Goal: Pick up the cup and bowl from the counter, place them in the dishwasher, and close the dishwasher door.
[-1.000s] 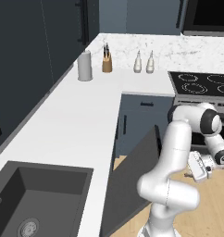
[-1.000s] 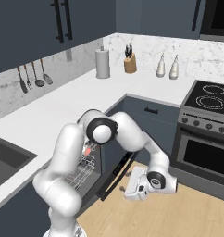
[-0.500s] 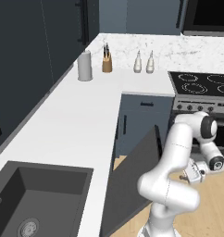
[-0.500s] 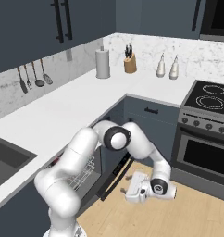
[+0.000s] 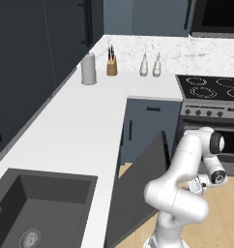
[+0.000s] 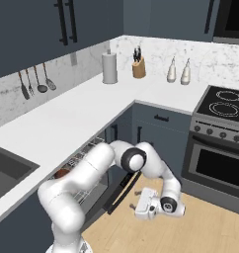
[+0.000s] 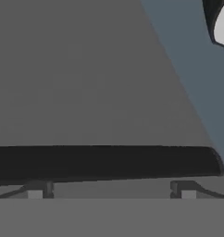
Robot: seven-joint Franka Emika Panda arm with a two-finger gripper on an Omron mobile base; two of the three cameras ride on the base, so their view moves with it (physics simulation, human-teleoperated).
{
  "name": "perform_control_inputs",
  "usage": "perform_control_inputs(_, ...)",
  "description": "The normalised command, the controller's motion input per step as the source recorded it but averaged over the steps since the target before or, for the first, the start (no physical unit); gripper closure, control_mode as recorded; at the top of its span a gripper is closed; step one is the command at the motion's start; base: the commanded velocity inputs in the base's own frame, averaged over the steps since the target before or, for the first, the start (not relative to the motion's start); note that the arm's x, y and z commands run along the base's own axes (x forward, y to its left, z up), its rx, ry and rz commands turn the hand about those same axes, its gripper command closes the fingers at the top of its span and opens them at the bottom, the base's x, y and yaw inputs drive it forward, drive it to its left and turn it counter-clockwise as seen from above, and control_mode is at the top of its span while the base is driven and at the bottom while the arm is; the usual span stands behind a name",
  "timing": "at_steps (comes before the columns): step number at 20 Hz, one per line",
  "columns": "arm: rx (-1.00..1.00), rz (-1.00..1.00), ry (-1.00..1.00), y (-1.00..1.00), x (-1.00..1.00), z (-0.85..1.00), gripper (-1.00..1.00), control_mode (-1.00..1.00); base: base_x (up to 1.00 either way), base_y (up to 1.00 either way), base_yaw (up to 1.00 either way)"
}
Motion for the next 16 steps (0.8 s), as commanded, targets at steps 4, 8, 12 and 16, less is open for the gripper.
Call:
perform_control_inputs(4,0.02,0.00,-0.01,0.00,0.48,-0.68,-1.00,-1.00,0.00,0.00,0.00)
perform_control_inputs(8,0.06,0.00,-0.01,0.18,0.59,-0.54,-1.00,-1.00,0.00,0.00,0.00)
perform_control_inputs(12,0.14,0.00,0.00,0.41,0.54,-0.28,-1.00,-1.00,0.00,0.00,0.00)
perform_control_inputs(16,0.20,0.00,0.00,0.59,0.39,-0.03,-1.00,-1.00,0.00,0.00,0.00)
